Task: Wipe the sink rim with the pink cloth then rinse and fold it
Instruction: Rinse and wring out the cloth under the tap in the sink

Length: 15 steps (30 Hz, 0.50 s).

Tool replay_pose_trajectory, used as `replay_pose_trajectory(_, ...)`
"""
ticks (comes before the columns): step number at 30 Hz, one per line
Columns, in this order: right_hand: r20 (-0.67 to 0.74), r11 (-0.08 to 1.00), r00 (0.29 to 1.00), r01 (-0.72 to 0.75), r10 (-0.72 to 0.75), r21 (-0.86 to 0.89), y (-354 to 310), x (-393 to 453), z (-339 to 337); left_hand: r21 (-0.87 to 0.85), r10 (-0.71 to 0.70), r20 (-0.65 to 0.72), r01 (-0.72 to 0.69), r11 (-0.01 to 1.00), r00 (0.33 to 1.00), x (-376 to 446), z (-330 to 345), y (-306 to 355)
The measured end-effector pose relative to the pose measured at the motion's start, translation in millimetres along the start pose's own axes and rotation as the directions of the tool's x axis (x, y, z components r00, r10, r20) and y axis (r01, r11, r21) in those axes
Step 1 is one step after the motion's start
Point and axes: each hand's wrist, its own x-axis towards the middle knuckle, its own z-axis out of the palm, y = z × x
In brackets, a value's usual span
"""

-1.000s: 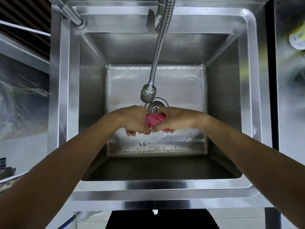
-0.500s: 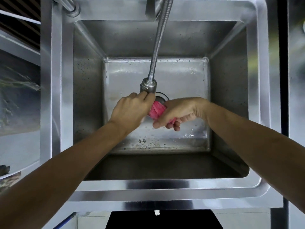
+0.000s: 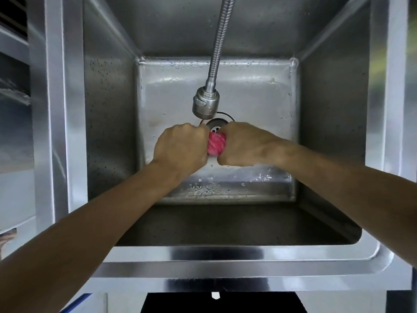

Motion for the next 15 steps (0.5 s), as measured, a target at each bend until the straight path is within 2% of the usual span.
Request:
replay_pose_trajectory(3, -0.087, 0.996, 0.996, -0.009, 0.001, -0.091, 2.6, 5.4, 15.3, -0.114, -0.077, 0.129, 0.092, 0.989, 0.989, 2.7, -1.2, -1.0)
replay_pose_trajectory(6, -0.15, 0.977, 0.987, 0.017, -0.049, -0.21, 6.6, 8.8, 23.1, -0.185, -0.133, 0.288, 0.192, 0.964, 0.948, 8.3, 0.3, -0.9)
replay_pose_trajectory(9, -0.198, 0.943, 0.974, 0.043, -0.114, -0.331, 9.7, 8.4, 27.9, -0.24, -0.094, 0.432, 0.215, 0.947, 0.897, 18.1, 3.7, -3.2)
replay_pose_trajectory(15, -0.23, 0.917, 0.965, 0.025, -0.126, -0.398, 6.4, 7.4, 30.7, -0.242, 0.003, 0.613, 0.184, 0.953, 0.79, 30.1, 0.8, -7.5)
